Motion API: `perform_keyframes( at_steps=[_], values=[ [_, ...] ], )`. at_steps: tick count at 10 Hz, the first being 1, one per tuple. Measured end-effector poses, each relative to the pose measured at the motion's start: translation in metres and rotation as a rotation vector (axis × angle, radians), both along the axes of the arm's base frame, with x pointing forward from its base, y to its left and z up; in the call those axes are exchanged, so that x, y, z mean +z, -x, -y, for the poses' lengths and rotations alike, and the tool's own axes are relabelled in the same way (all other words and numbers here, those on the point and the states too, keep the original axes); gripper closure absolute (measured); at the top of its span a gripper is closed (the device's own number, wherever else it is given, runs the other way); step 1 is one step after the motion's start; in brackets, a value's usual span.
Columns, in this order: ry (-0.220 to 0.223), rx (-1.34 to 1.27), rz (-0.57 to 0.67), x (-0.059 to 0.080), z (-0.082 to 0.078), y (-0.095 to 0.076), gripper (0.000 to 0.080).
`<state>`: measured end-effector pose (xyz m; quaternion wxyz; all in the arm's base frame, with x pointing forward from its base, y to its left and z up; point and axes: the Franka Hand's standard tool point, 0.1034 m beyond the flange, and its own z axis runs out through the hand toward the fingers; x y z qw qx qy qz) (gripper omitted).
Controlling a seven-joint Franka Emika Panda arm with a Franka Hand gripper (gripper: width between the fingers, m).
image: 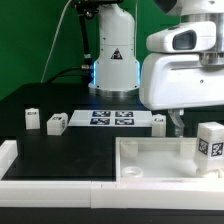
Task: Assemble one leg
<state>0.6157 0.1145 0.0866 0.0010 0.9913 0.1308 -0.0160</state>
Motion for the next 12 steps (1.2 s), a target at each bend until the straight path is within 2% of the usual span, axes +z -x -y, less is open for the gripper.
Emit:
perform_keyframes(
  at_steps=[1, 5, 6, 7, 8, 9, 12],
  values=[
    [-0.008, 0.0, 0.044, 0.0034, -0.0027, -0.0129, 0.015],
    [-0.009, 0.006, 0.043, 0.0033, -0.0035, -0.013, 0.015],
    [-0.01, 0.01, 0.044, 0.0022, -0.0031, -0.0127, 0.0188],
    [-0.01, 0.01, 0.044, 0.0022, -0.0031, -0.0127, 0.0188],
    [-0.01, 0.01, 0.044, 0.0022, -0.0031, -0.0127, 0.0398],
    [-0.01, -0.013, 0.044, 0.0022, -0.0033, -0.0127, 0.0509],
    [-0.01, -0.035, 0.044, 0.0022, -0.0033, -0.0127, 0.0509]
  ],
)
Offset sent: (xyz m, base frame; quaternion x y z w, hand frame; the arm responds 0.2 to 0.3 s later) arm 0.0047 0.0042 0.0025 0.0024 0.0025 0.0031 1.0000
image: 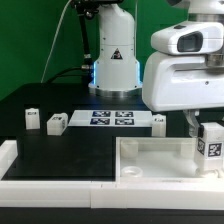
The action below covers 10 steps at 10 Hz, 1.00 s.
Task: Assemble one leg
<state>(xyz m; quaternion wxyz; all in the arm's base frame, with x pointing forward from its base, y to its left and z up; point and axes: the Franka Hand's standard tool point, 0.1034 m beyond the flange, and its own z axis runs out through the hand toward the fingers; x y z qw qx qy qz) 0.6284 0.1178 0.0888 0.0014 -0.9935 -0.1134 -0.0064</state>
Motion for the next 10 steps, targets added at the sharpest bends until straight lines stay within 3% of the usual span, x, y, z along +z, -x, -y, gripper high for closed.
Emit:
perform_keyframes(
  at_steps=[2, 7, 10],
  values=[
    [-0.012, -0.225, -0.001, -0.0004, -0.0017, 0.0003, 0.0509],
    [-0.12, -1.061, 0.049, -0.002, -0.0032, -0.0015, 0.0508],
    [-0.148, -1.318, 0.029, -0.0018, -0.0029, -0.002, 0.0508]
  ],
)
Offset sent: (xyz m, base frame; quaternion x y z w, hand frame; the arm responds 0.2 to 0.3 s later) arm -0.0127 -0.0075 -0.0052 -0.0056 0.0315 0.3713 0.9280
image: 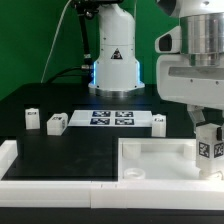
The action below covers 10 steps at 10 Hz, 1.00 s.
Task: Assemble one leg
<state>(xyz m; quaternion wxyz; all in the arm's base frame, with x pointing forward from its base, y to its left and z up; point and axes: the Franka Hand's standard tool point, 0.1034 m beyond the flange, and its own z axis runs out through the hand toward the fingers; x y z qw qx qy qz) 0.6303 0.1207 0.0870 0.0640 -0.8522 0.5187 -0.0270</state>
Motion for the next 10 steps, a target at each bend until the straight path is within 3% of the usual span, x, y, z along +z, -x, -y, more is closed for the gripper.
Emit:
perform_keyframes(
  at_steps=[1, 2, 3, 5, 8, 10],
  values=[
    [-0.015, -0.083, -0.008, -0.0001, -0.0013, 0.0004, 0.0508],
    [-0.038, -0.184, -0.018, -0.0002, -0.0028, 0.0005, 0.0456],
    [-0.028, -0.091, -0.01, -0.0002, -0.0033, 0.0006, 0.0456],
    [-0.021, -0.017, -0.006, -0.0001, -0.0049, -0.0001, 0.0189],
    [0.03, 0.432, 0.027, -0.0051, -0.0052, -0.001, 0.0152],
    [0.108, 0.776, 0.039, -0.0076, -0.0104, -0.0006, 0.015]
  ],
)
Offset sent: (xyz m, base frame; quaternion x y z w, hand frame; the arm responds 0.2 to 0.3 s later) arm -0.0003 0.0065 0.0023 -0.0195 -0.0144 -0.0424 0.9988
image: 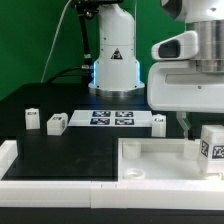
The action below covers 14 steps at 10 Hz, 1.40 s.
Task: Assemble one leg
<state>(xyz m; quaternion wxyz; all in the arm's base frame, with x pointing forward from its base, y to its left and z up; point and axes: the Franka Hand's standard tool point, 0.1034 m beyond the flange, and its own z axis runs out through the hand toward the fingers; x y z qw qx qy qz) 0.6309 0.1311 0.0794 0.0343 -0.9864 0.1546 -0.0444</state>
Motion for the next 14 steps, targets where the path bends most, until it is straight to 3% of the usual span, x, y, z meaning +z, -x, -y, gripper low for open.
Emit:
perform_keyframes(
  at_steps=[3, 5, 7, 8, 9, 10, 14],
  values=[
    [0.065, 0.346, 0.017, 0.0001, -0.0017, 0.0004, 0.015],
    [0.067, 0.383, 0.019, 0.0001, -0.0012, 0.0003, 0.015],
    [0.067, 0.383, 0.019, 0.0001, -0.0011, 0.0003, 0.0396],
    [0.069, 0.377, 0.019, 0.0004, 0.0013, -0.0003, 0.0396],
    [0.066, 0.341, 0.017, 0.0, 0.0032, -0.0005, 0.05],
    [0.067, 0.341, 0.017, -0.0001, 0.0036, -0.0004, 0.0501],
    [-0.008, -0.298, -0.01, -0.0028, 0.0028, 0.0024, 0.0501]
  ],
)
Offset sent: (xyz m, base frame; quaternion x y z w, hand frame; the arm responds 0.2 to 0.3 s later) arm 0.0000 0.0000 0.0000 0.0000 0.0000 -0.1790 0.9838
